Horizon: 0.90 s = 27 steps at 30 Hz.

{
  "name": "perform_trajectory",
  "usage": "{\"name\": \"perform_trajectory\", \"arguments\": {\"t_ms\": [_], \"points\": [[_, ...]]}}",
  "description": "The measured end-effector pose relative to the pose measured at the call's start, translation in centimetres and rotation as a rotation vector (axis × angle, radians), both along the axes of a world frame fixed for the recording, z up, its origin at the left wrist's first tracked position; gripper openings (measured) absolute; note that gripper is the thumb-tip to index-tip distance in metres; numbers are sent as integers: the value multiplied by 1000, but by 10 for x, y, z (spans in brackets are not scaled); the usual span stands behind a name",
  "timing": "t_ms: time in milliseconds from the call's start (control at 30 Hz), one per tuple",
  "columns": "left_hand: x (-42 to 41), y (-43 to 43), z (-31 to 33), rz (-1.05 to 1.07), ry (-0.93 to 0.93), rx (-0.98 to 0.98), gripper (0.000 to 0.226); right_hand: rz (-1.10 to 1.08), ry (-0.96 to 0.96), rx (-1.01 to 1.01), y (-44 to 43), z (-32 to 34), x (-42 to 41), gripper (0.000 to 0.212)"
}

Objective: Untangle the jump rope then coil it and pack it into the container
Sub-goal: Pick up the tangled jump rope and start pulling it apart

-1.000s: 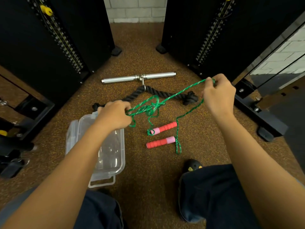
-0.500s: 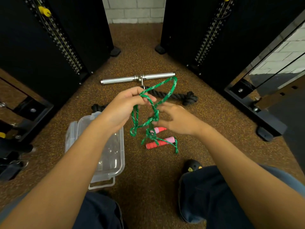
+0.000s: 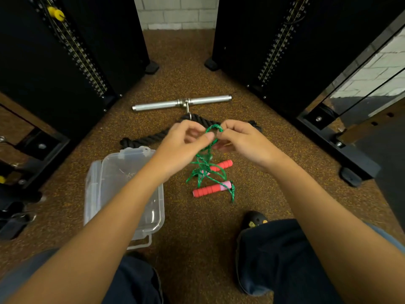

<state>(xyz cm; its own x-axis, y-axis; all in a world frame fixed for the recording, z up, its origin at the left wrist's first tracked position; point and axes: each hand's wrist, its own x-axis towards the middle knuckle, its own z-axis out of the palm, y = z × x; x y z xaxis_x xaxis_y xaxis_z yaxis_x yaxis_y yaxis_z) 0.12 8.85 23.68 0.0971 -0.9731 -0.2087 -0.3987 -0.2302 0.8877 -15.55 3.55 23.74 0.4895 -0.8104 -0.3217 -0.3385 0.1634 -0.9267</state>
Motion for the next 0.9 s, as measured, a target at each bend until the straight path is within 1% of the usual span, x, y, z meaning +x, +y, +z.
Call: {"name": "perform_trajectory", "arguments": {"t_ms": [100, 200, 233, 267, 367, 433, 467, 533, 600, 633, 667, 700, 733, 767, 800, 833, 867, 900], "points": [[-5, 1, -6, -98, 79, 41, 31, 71, 10, -25, 2, 4, -1, 15], [-7, -1, -2, -170, 214, 67, 18, 63, -79, -5, 3, 10, -1, 15], [-5, -2, -1, -180, 216, 65, 15, 49, -112, 10, 3, 12, -1, 17], [-2, -4, -1, -174, 160, 61, 13, 28, -142, 35, 2, 13, -2, 18], [9, -7, -11, -99, -228, 18, 16, -30, -202, 91, -3, 18, -8, 17], [19, -7, -17, -42, -455, 38, 15, -58, -180, 39, -7, 23, -14, 14], [24, -7, -19, -31, -541, 84, 15, -95, -180, 8, -10, 25, -18, 13], [32, -7, -24, -49, -659, 216, 21, -225, -224, -33, -15, 30, -26, 14], [36, -7, -26, -93, -698, 282, 32, -408, -270, -53, -19, 32, -31, 16], [35, -6, -24, -117, -680, 267, 34, -500, -286, -64, -21, 31, -33, 16], [32, -6, -21, -140, -616, 245, 34, -570, -275, -91, -23, 29, -33, 14], [29, -6, -19, -149, -496, 218, 33, -615, -204, -151, -25, 25, -33, 9], [25, -8, -17, -135, -327, 206, 31, -638, -68, -235, -25, 21, -33, 7], [21, -9, -13, -101, -142, 210, 29, -639, 103, -331, -24, 16, -32, 20], [18, -10, -9, -62, 12, 216, 28, -611, 274, -438, -21, 10, -29, 34], [15, -11, -6, -32, 122, 203, 27, -570, 389, -559, -15, 7, -25, 43], [13, -12, -3, -5, 207, 180, 27, -509, 427, -676, -8, 4, -18, 45], [11, -13, 1, 22, 284, 151, 27, -410, 402, -741, -1, 1, -11, 41]]}}
